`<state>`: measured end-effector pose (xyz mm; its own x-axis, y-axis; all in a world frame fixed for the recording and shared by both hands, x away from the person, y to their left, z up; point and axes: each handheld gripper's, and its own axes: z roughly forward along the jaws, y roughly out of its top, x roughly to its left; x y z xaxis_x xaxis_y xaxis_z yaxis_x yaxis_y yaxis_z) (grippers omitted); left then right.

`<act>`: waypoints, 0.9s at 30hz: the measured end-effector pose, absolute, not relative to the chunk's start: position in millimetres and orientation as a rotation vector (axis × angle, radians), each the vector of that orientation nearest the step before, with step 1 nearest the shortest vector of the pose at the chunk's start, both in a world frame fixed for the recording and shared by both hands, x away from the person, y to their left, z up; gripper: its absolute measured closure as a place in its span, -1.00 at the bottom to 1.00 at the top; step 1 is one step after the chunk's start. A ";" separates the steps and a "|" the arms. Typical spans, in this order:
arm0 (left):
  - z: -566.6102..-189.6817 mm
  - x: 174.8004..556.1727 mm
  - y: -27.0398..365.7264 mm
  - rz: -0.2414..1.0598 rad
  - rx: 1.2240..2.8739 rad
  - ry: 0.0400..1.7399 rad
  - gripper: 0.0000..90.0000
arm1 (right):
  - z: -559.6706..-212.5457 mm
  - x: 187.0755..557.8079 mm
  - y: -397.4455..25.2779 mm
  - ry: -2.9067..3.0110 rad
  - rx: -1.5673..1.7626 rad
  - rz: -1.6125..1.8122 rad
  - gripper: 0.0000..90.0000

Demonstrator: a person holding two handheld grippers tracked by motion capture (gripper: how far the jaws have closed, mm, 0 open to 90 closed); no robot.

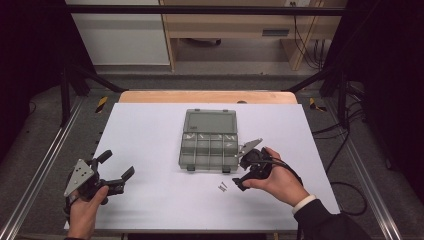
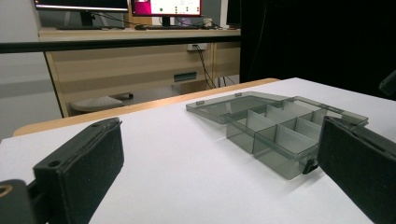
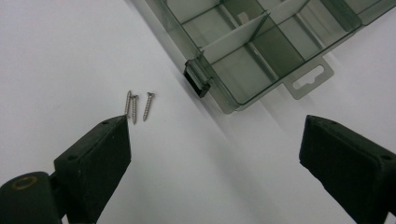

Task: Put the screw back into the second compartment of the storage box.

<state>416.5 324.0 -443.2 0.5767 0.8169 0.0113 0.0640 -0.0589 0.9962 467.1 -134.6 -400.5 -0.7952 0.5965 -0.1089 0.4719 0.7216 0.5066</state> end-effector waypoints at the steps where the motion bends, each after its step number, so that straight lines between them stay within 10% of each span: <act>1: -443.2 416.6 323.9 0.730 1.523 0.778 -0.99 | -400.8 467.2 -133.1 2.668 0.842 0.681 -0.79; 9: -443.2 416.5 323.5 0.728 1.523 0.779 -0.99 | -400.8 468.1 -123.7 2.705 0.833 0.656 -0.73; 17: -443.3 416.7 323.9 0.731 1.524 0.781 -0.98 | -403.4 466.8 -113.3 2.776 0.776 0.610 -0.09; 27: -443.6 417.0 323.9 0.731 1.526 0.784 -0.98 | -406.6 469.2 -99.9 2.830 0.757 0.580 0.13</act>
